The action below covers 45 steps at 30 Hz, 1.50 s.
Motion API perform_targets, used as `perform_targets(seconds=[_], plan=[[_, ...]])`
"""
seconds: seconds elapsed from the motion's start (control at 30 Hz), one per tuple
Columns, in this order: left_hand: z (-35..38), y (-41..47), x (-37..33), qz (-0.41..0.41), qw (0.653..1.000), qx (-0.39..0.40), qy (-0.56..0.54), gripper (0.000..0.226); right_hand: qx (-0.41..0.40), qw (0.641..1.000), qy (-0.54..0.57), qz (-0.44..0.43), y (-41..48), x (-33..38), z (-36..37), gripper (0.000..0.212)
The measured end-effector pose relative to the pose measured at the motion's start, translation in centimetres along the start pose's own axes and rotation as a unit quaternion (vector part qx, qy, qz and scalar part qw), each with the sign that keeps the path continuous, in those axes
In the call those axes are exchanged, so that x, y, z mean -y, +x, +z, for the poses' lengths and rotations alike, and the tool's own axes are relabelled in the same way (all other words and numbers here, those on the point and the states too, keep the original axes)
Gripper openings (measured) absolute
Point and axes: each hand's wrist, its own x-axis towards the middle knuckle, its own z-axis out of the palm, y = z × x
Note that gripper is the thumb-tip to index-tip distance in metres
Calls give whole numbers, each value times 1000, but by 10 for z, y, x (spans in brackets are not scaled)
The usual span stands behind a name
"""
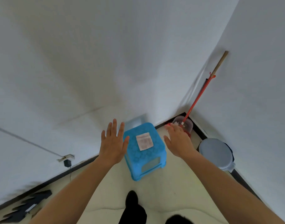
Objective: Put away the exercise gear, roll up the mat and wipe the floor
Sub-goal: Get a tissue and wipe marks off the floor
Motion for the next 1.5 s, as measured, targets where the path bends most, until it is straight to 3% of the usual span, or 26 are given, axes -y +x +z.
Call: perform_targets(seconds=[0.27, 0.57, 0.7, 0.77, 0.9, 1.1, 1.23, 1.37, 1.5], plan=[[143, 92, 26, 0, 986, 160, -45, 63, 131, 986, 48, 89, 83, -20, 129, 50], [333, 113, 27, 14, 948, 317, 7, 61, 191, 981, -11, 4, 182, -52, 314, 59], [361, 96, 20, 2, 942, 336, 5, 66, 139, 987, -81, -22, 163, -63, 346, 21], [358, 96, 21, 2, 938, 347, 7, 65, 150, 986, -73, -14, 154, -69, 344, 7], [333, 120, 29, 24, 920, 390, 32, 56, 98, 990, 74, 67, 147, -73, 310, 22], [226, 137, 1, 41, 961, 274, 10, 57, 33, 936, 275, 216, 130, -63, 180, 15], [145, 124, -29, 144, 979, 143, -33, 61, -84, 863, 392, 309, 80, -63, 106, 16], [82, 108, -70, 268, 960, 45, -62, 61, -179, 780, 482, 357, 6, -65, 49, 42], [26, 74, -129, 371, 928, 9, -45, 61, -253, 761, 473, 365, -93, -66, 3, 44]])
